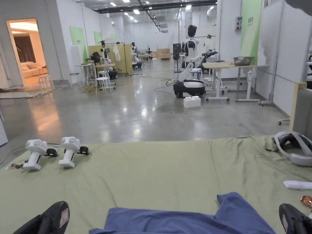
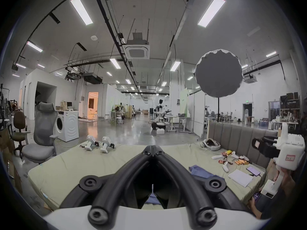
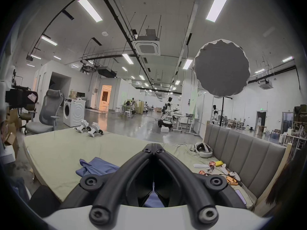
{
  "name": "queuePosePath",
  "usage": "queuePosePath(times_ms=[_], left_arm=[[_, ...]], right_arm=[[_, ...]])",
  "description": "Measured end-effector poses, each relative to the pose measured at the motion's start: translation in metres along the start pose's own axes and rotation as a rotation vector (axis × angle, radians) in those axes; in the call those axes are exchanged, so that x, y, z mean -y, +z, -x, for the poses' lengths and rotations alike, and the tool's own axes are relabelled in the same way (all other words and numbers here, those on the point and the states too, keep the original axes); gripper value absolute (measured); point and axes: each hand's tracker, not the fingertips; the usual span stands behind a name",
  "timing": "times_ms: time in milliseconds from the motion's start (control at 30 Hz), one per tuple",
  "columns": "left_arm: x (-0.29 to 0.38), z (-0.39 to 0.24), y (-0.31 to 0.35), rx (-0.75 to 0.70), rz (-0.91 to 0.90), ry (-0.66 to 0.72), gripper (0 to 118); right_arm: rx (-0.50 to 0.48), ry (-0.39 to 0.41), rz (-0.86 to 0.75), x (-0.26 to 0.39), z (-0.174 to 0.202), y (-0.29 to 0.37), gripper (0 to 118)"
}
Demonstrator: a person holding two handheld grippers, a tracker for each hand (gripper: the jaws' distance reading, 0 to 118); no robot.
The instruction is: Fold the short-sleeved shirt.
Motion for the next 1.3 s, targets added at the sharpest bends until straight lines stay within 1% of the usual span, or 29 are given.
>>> queuePosePath(times_ms=[33,133,167,200,233,300,333,367,400,433,467,533,633,700,733,767,800,833,867,900,933,967,1000,1067,1133,1167,1200,1300], left_arm=[[0.001,-0.016,-0.008,-0.016,0.045,0.007,0],[0.037,0.013,-0.068,0.004,0.188,0.050,1],[0.053,0.012,-0.093,0.013,0.265,0.080,1],[0.073,0.023,-0.119,0.039,0.322,0.114,1],[0.094,0.036,-0.148,0.048,0.402,0.155,4],[0.142,0.057,-0.205,0.034,0.519,0.231,21],[0.162,0.064,-0.229,0.025,0.565,0.240,30],[0.186,0.073,-0.257,0.025,0.620,0.247,63],[0.208,0.081,-0.284,0.009,0.683,0.249,86],[0.224,0.084,-0.300,-0.007,0.702,0.263,87],[0.242,0.088,-0.320,-0.046,0.733,0.251,87],[0.271,0.097,-0.355,-0.079,0.802,0.229,86],[0.298,0.102,-0.385,-0.102,0.847,0.238,86],[0.310,0.101,-0.398,-0.102,0.878,0.242,82],[0.317,0.099,-0.405,-0.098,0.899,0.243,74],[0.328,0.093,-0.412,-0.119,0.935,0.222,71],[0.337,0.088,-0.414,-0.156,0.957,0.169,69],[0.333,0.083,-0.409,-0.152,0.916,0.168,65],[0.329,0.080,-0.409,-0.182,0.922,0.166,54],[0.327,0.074,-0.408,-0.191,0.927,0.155,35],[0.327,0.065,-0.407,-0.196,0.912,0.077,20],[0.325,0.060,-0.406,-0.188,0.910,0.046,16],[0.327,0.059,-0.412,-0.157,0.938,0.098,14],[0.333,0.056,-0.422,-0.164,0.968,0.092,14],[0.337,0.052,-0.427,-0.156,1.009,0.051,14],[0.337,0.048,-0.428,-0.152,1.017,0.022,14],[0.338,0.043,-0.429,-0.144,1.025,-0.003,14],[0.339,0.043,-0.429,-0.140,1.022,-0.022,14]], right_arm=[[-0.004,-0.022,0.019,0.002,-0.002,-0.004,2],[-0.005,-0.112,0.094,0.020,-0.012,-0.019,2],[-0.018,-0.140,0.134,0.028,-0.016,-0.024,2],[-0.021,-0.163,0.163,0.037,-0.019,-0.029,2],[-0.010,-0.175,0.197,0.045,-0.021,-0.033,2],[-0.009,-0.187,0.284,0.063,-0.027,-0.043,2],[-0.006,-0.195,0.314,0.071,-0.030,-0.045,2],[0.001,-0.209,0.348,0.080,-0.034,-0.048,2],[0.007,-0.225,0.384,0.088,-0.038,-0.051,2],[0.013,-0.238,0.416,0.096,-0.042,-0.054,2],[0.030,-0.248,0.446,0.104,-0.047,-0.057,2],[0.063,-0.267,0.496,0.117,-0.056,-0.060,2],[0.097,-0.324,0.559,0.134,-0.070,-0.063,2],[0.114,-0.343,0.589,0.144,-0.077,-0.064,2],[0.125,-0.348,0.605,0.148,-0.080,-0.065,2],[0.130,-0.348,0.616,0.151,-0.082,-0.066,2],[0.133,-0.349,0.622,0.154,-0.084,-0.065,2],[0.134,-0.349,0.631,0.157,-0.085,-0.066,2],[0.133,-0.351,0.639,0.159,-0.086,-0.066,2],[0.130,-0.353,0.647,0.161,-0.087,-0.068,2],[0.127,-0.357,0.653,0.163,-0.088,-0.070,2],[0.125,-0.363,0.657,0.166,-0.089,-0.073,2],[0.116,-0.378,0.662,0.170,-0.092,-0.080,4],[0.092,-0.419,0.705,0.181,-0.098,-0.102,36],[0.100,-0.449,0.752,0.203,-0.106,-0.129,70],[0.106,-0.459,0.754,0.214,-0.109,-0.141,81],[0.126,-0.498,0.804,0.230,-0.113,-0.155,88],[0.149,-0.647,0.903,0.275,-0.118,-0.193,90]])
